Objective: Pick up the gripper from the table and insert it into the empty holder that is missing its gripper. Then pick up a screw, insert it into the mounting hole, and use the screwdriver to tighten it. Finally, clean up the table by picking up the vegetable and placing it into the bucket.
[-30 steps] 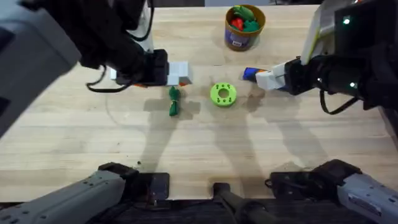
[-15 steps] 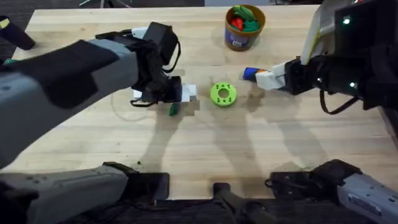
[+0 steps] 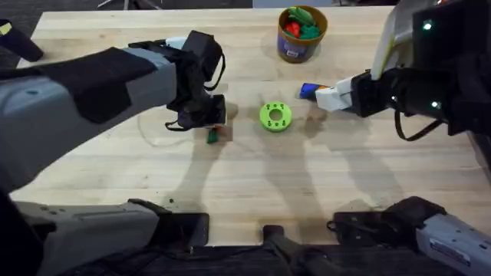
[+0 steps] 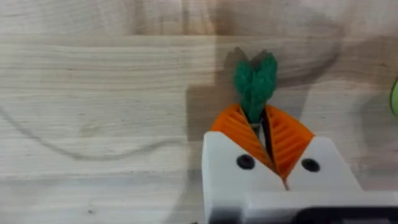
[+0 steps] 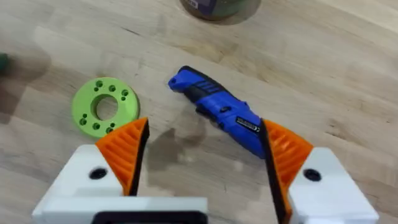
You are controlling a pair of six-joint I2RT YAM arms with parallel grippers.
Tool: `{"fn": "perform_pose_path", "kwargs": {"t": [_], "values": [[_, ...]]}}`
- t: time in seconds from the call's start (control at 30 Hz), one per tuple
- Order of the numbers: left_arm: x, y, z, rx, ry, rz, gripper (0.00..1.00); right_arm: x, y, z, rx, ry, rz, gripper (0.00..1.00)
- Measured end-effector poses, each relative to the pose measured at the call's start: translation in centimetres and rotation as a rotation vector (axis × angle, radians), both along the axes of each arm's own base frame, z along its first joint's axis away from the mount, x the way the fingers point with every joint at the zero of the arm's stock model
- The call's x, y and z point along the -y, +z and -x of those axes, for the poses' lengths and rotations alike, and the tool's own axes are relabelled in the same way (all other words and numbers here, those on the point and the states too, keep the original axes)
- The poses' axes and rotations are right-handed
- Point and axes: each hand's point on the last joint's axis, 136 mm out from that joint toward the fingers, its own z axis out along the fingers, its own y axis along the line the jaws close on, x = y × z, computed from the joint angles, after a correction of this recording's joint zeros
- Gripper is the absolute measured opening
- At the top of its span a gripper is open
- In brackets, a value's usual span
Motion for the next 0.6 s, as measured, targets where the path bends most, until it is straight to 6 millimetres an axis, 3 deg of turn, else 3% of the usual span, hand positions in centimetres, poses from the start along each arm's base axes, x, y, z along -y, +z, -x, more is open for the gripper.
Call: {"fn": "perform_pose_path", "kwargs": {"t": [0.17, 0.27, 0.33, 0.47, 0.6], "values": [[0.8, 0.6, -0.2, -0.006, -0.007, 0.042, 0.025, 0.0, 0.0, 0.0, 0.000, 0.000, 0.000, 0.971], [2.3, 2.9, -2.3, 0.056, -0.016, 0.101, 0.025, 0.0, 0.0, 0.0, 0.000, 0.000, 0.000, 0.971], [3.7, 5.3, -4.9, 0.149, -0.027, 0.164, 0.025, 0.0, 0.0, 0.0, 0.000, 0.000, 0.000, 0.971], [8.2, 12.1, -11.5, 0.459, -0.100, 0.382, 0.025, 0.0, 0.0, 0.0, 0.001, 0.000, 0.000, 0.971], [11.5, 17.7, -14.7, 0.698, -0.186, 0.546, 0.025, 0.0, 0.0, 0.0, -0.001, 0.000, 0.000, 0.971]]}}
